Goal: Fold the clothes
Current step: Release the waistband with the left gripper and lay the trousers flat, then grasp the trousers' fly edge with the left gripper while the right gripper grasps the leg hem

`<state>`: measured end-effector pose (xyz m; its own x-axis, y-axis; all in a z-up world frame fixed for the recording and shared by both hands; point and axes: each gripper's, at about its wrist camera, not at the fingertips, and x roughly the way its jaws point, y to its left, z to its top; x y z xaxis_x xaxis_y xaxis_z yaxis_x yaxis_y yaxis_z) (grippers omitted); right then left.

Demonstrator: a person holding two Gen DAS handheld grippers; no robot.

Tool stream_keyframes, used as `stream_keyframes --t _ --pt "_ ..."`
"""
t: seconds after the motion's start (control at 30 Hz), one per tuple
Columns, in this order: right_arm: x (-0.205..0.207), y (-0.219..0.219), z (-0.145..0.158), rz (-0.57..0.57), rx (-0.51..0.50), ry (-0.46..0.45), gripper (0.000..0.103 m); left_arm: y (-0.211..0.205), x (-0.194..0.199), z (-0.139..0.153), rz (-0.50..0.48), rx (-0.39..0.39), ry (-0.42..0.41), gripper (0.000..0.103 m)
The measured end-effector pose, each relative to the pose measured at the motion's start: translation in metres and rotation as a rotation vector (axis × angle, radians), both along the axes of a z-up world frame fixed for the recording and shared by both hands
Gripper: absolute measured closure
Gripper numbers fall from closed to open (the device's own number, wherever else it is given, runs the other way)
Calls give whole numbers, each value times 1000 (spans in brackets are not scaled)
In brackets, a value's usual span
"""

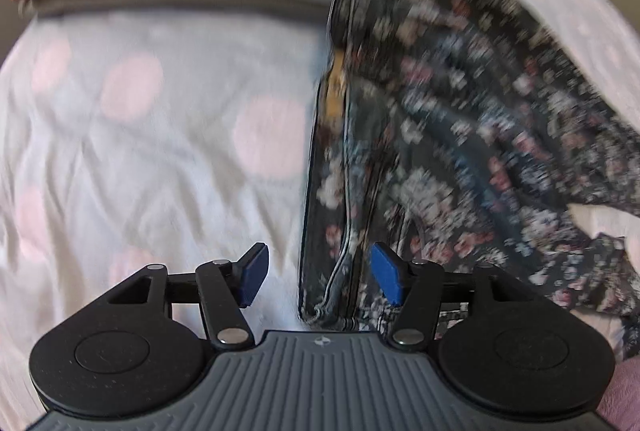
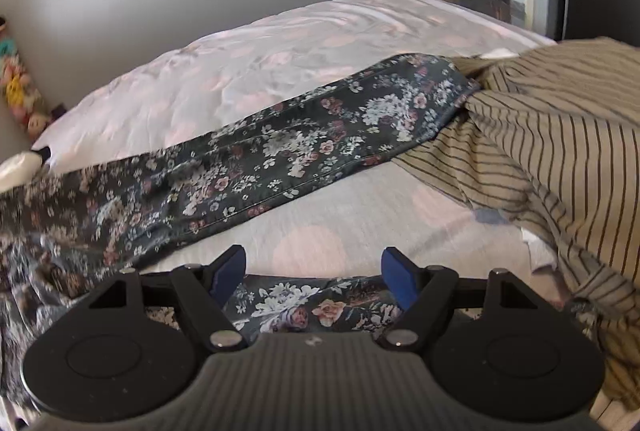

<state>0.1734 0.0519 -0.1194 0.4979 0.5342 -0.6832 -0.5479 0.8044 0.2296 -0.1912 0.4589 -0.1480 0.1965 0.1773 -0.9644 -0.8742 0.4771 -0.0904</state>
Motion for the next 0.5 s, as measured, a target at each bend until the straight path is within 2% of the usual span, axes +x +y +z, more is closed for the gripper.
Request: stream_keyframes --t 0.13,0.2,0.23,0.27,0.3,0.4,0.47,0.5 --pt "-4 4 0 12 -13 -18 26 -3 8 -21 13 -37 51 48" --pt "-7 8 -1 27 -32 -34 26 -5 12 -31 20 -55 77 54" --pt "-8 11 -1 34 -48 -40 26 -6 14 -36 23 -65 89 65" --pt "-8 13 -2 41 -62 -43 26 -7 16 -41 26 -74 102 70" --pt "-9 15 -3 46 -76 -45 26 -8 18 -46 29 -83 115 70" --pt "-8 19 -4 56 -99 -40 26 -13 18 -50 27 -58 124 80" --pt "-9 21 -5 57 -117 -41 26 -18 19 -49 16 -30 134 92" --pt "-9 23 -6 59 -128 -44 26 -21 19 -49 11 -16 136 93"
